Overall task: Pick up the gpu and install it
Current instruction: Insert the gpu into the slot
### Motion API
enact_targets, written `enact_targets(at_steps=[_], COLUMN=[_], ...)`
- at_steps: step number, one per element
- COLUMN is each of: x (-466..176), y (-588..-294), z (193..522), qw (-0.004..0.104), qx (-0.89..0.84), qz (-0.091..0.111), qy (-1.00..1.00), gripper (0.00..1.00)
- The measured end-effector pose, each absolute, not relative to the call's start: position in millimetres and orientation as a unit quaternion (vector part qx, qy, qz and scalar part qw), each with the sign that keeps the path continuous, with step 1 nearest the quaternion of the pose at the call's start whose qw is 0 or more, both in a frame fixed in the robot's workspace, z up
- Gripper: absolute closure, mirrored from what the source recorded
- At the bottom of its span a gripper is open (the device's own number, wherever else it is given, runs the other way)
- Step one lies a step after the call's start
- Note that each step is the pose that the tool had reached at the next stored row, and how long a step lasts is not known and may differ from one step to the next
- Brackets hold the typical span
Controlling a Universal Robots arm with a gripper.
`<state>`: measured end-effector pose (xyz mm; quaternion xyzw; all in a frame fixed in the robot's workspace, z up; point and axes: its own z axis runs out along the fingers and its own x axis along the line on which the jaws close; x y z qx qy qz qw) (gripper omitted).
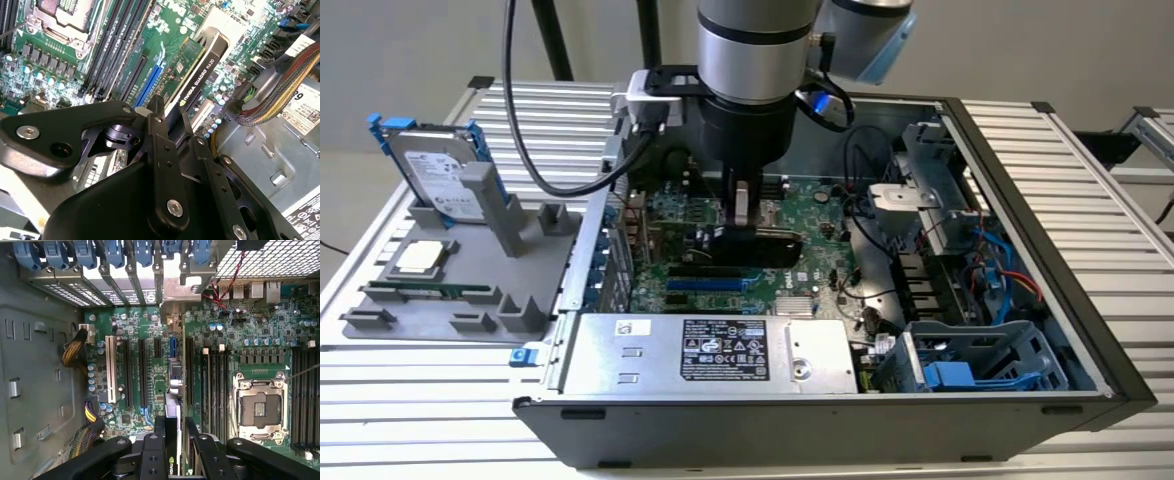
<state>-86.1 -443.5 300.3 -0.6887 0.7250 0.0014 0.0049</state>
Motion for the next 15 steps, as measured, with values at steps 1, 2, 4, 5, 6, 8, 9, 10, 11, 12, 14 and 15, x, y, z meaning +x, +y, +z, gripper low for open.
enact_targets(at_steps=[1, 2, 4, 5, 6, 8, 9, 10, 11, 12, 14, 15], x=[-86.6, -87.1, -88.0, -88.7, -89.4, -90.8, -91.6, -92.2, -92.6, -92.9, -93.6, -93.9], y=[-443.6, -443.6, -443.6, -443.6, -443.6, -443.6, -443.6, -443.6, -443.6, -443.6, -443.6, -443.6], z=[299.9, 299.5, 298.8, 298.5, 298.4, 297.8, 297.4, 297.2, 297.2, 297.0, 296.7, 296.6], qw=[0.005, 0.005, 0.005, 0.005, 0.005, 0.005, 0.005, 0.005, 0.005, 0.005, 0.005, 0.005], qx=[-0.689, -0.689, -0.689, -0.689, -0.689, -0.689, -0.689, -0.689, -0.689, -0.689, -0.689, -0.689], qz=[0.001, 0.001, 0.001, 0.001, 0.001, 0.001, 0.001, 0.001, 0.001, 0.001, 0.001, 0.001], qy=[0.725, 0.725, 0.725, 0.725, 0.725, 0.725, 0.725, 0.725, 0.725, 0.725, 0.725, 0.725], gripper=[1.00, 1.00, 1.00, 1.00, 1.00, 1.00, 1.00, 1.00, 1.00, 1.00, 1.00, 1.00])
